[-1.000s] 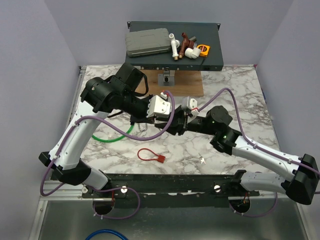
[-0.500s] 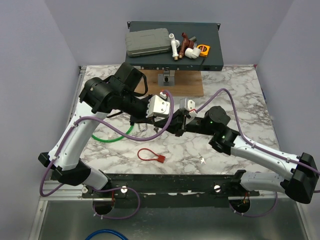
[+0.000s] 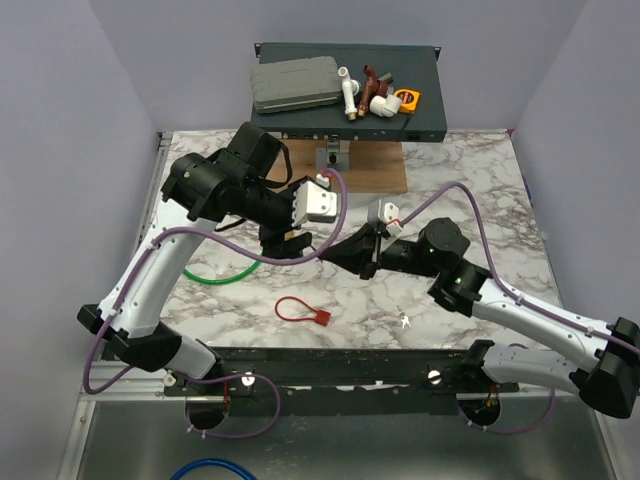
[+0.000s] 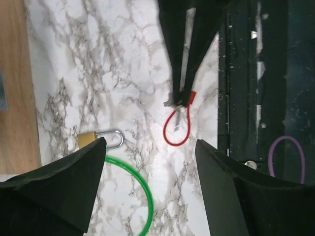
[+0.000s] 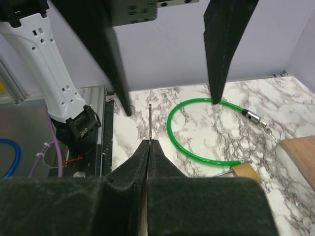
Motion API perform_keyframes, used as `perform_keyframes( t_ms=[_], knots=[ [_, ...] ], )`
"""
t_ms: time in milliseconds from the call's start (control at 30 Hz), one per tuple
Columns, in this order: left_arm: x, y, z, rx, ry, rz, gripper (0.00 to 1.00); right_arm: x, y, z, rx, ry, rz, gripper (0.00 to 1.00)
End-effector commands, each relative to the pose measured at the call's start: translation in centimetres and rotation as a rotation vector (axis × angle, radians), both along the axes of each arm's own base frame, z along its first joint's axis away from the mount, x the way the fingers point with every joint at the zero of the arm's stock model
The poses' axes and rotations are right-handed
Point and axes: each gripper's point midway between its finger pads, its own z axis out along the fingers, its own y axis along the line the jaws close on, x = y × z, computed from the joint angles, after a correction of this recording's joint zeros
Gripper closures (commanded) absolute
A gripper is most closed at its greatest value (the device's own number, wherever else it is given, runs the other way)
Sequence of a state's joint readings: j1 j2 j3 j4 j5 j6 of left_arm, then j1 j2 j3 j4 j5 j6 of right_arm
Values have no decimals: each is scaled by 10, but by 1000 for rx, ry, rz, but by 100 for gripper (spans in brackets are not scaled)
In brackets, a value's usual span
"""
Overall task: Unlock with the key
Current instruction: Pick up the key from the center of the board, then move the lock to the center of the board.
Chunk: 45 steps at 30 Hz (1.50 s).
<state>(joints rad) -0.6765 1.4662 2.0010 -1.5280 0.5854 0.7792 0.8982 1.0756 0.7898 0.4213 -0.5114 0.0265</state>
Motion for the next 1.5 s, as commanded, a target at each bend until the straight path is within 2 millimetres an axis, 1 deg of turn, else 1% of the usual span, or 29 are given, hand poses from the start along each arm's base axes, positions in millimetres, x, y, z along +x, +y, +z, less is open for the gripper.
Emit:
perform_keyframes(
  t_ms=[0, 33, 100, 133, 167, 200, 267, 367, 433, 567, 667, 767, 867, 933, 1000, 1067, 1133, 1233, 1300, 1433, 1467],
  knots=[
    [36, 12, -10, -27, -30, 103, 28, 5, -13, -20, -61, 108, -60, 99],
    [46, 16, -20, -8, -39, 119, 29, 5, -15, -23, -67, 123, -70, 99],
    [63, 26, -48, 44, -81, 119, 31, 7, -20, -30, -81, 161, -95, 99],
    [69, 31, -68, 78, -93, 113, 32, 8, -23, -33, -86, 176, -109, 99],
    [76, 35, -82, 113, -129, 97, 32, 10, -26, -35, -88, 190, -133, 99],
    [81, 38, -100, 147, -145, 81, 32, 11, -29, -37, -88, 205, -151, 99],
    [92, 42, -127, 205, -180, 41, 33, 13, -35, -41, -90, 233, -188, 99],
    [117, 46, -164, 296, -218, 15, 33, 14, -44, -43, -76, 271, -230, 99],
    [137, 48, -181, 344, -234, 23, 33, 15, -48, -44, -68, 291, -255, 99],
    [170, 54, -211, 431, -294, -19, 33, 16, -60, -45, -49, 318, -307, 99],
    [184, 56, -234, 481, -355, -89, 33, 19, -70, -43, -26, 324, -357, 99],
    [194, 55, -247, 480, -377, -110, 33, 22, -81, -43, -12, 326, -413, 100],
    [196, 58, -261, 482, -360, -117, 34, 25, -92, -38, 10, 324, -463, 99],
    [199, 60, -272, 491, -389, -129, 35, 26, -97, -34, 22, 321, -488, 99],
    [205, 60, -280, 493, -440, -136, 35, 27, -102, -29, 33, 315, -509, 99],
    [207, 60, -286, 500, -448, -150, 35, 28, -106, -24, 37, 306, -526, 99],
    [212, 60, -291, 508, -453, -141, 35, 34, -112, -20, 40, 294, -569, 99],
    [229, 53, -288, 482, -473, -60, 38, 37, -117, -15, 46, 283, -599, 99],
    [237, 50, -284, 471, -441, 12, 38, 38, -119, -11, 55, 275, -610, 99],
    [237, 46, -279, 450, -360, 86, 39, 40, -121, -6, 56, 261, -623, 99],
    [234, 45, -279, 446, -334, 82, 39, 41, -121, -5, 55, 258, -624, 99]
  ],
)
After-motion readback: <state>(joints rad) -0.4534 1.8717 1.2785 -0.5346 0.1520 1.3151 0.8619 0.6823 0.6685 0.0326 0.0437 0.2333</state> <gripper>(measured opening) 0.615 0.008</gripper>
